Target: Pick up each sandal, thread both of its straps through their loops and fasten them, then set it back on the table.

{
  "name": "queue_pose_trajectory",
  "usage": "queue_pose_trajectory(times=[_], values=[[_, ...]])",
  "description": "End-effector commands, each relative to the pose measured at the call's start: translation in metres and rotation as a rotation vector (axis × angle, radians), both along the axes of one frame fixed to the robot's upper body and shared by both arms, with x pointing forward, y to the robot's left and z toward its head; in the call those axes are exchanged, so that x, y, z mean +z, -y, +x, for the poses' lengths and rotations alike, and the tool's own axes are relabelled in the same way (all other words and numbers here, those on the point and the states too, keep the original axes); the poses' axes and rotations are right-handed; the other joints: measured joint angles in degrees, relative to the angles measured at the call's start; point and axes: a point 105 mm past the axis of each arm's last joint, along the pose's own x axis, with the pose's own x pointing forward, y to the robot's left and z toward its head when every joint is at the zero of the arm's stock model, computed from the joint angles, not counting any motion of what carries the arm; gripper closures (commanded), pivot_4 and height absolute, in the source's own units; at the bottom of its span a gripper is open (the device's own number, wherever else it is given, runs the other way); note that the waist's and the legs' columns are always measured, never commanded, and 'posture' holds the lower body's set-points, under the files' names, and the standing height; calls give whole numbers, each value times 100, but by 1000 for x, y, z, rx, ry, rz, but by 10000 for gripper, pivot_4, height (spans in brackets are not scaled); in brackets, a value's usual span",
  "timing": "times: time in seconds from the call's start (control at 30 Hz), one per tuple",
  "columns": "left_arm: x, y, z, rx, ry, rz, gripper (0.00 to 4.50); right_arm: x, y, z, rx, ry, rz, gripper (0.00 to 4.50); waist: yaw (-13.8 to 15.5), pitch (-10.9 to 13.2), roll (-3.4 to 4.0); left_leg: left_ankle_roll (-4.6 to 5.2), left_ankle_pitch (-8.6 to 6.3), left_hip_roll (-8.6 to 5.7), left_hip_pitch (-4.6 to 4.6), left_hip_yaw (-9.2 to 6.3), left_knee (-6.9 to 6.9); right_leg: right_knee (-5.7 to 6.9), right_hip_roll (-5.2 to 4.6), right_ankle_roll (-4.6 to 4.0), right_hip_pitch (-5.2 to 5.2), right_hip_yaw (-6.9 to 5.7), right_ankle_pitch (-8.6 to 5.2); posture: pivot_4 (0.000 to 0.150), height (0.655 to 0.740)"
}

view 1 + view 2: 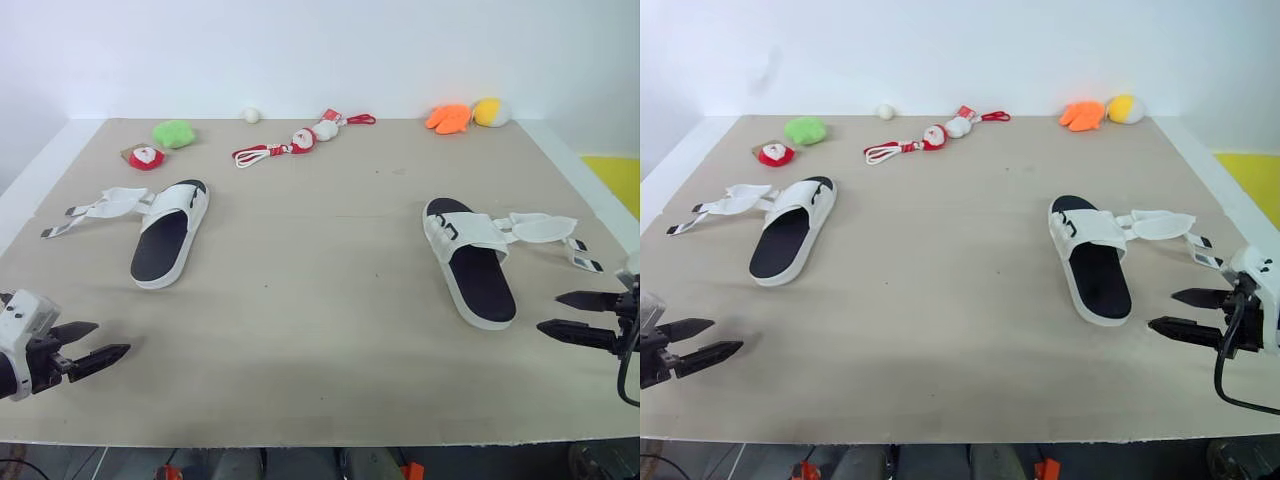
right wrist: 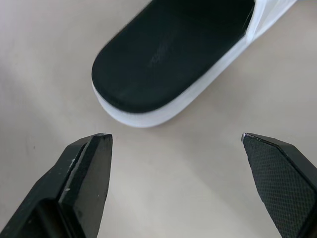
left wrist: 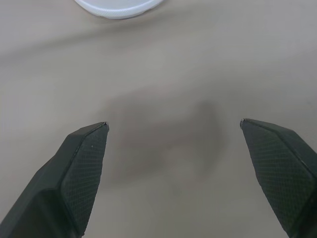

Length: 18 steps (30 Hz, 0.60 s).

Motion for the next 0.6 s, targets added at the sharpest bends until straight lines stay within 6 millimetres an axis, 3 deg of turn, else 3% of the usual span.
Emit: queue_pose_trajectory(times=[0.03, 0.13, 0.27, 0.33, 0.43, 0.5, 0.6], values=[[11, 2, 2, -11, 34, 17, 985, 11, -1, 1, 3, 40, -9, 0, -11, 0, 0, 0, 0, 0, 0, 0, 0, 0, 0, 0, 0, 0, 0, 1500, 7400], [19, 20, 11, -58, 76, -5, 985, 25, -7, 11, -12, 137, 54, 0, -14, -1, -1, 0, 0, 0, 0, 1, 1, 0, 0, 1, 1, 1, 2, 1500, 7400], [43, 76, 33, -187, 201, -115, 985, 55, -21, 35, -26, 359, 70, 0, -12, 2, 6, 1, 0, 0, -9, 1, 37, 2, 1, 20, 9, 2, 21, 1500, 7400], [51, 103, 45, -245, 252, -165, 985, 59, -29, 43, -19, 416, 39, 0, -9, 1, 7, 1, 1, -1, -14, 2, 55, 2, 1, 30, 14, 5, 32, 1500, 7400], [65, 158, 61, -375, 318, -244, 985, 60, -41, 57, -11, 523, -80, 0, 16, -4, -1, 3, 1, -3, -12, 1, 72, 2, 3, 42, 27, 6, 40, 1500, 7400], [75, 203, 76, -496, 367, -304, 985, 70, -41, 77, -71, 682, -269, 0, 30, -6, -4, 3, 2, -2, -18, 0, 86, 1, 7, 63, 27, 9, 55, 1500, 7400], [83, 243, 92, -584, 415, -330, 985, 75, -44, 88, -58, 816, -489, 0, 32, -7, 0, 7, 5, -10, -26, 3, 115, -1, 6, 87, 29, 20, 84, 1500, 7400]])
